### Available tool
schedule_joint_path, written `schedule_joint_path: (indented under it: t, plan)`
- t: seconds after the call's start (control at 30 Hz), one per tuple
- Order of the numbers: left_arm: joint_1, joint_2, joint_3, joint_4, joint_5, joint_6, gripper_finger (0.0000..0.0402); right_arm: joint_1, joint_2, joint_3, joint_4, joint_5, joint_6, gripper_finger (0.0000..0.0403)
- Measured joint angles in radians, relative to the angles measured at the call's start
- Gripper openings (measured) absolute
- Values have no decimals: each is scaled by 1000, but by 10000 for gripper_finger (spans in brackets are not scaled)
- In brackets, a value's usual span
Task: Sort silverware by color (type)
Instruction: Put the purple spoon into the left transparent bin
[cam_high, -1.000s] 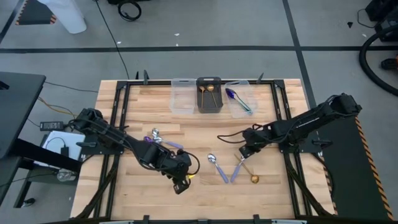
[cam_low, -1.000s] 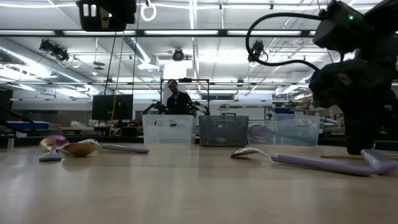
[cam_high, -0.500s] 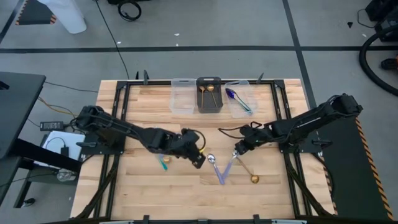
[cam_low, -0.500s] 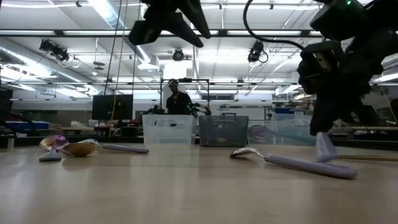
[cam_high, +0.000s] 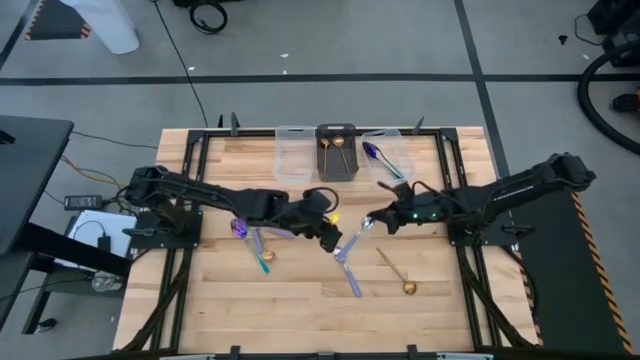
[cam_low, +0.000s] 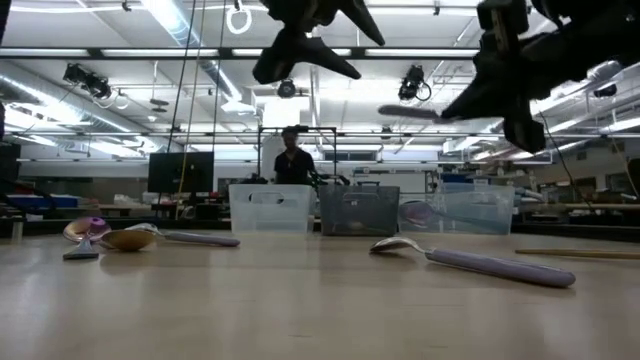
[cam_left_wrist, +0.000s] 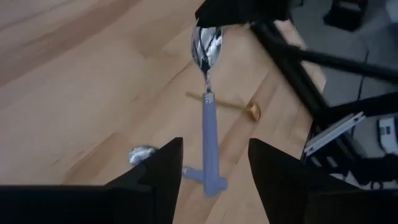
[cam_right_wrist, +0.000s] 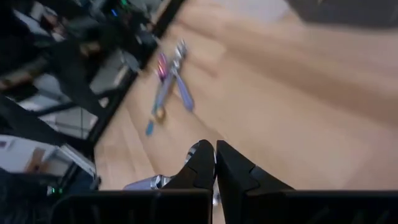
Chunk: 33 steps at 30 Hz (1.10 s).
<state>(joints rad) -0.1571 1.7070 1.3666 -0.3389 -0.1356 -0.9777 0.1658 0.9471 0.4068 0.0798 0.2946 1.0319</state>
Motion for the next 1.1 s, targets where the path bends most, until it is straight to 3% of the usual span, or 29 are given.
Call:
schedule_joint_path:
  t: [0.27, 0.67, 1.1]
  plan:
    - [36, 31, -1, 37, 51, -32, 192, -15, -46, 0, 93, 84, -91, 14]
    - [38, 62, 0, 142, 70, -29, 185, -78, -51, 1, 189, 15, -101, 15]
    - [49, 62, 0, 144, 75, -33, 50, -79, -51, 1, 191, -8, -123, 16]
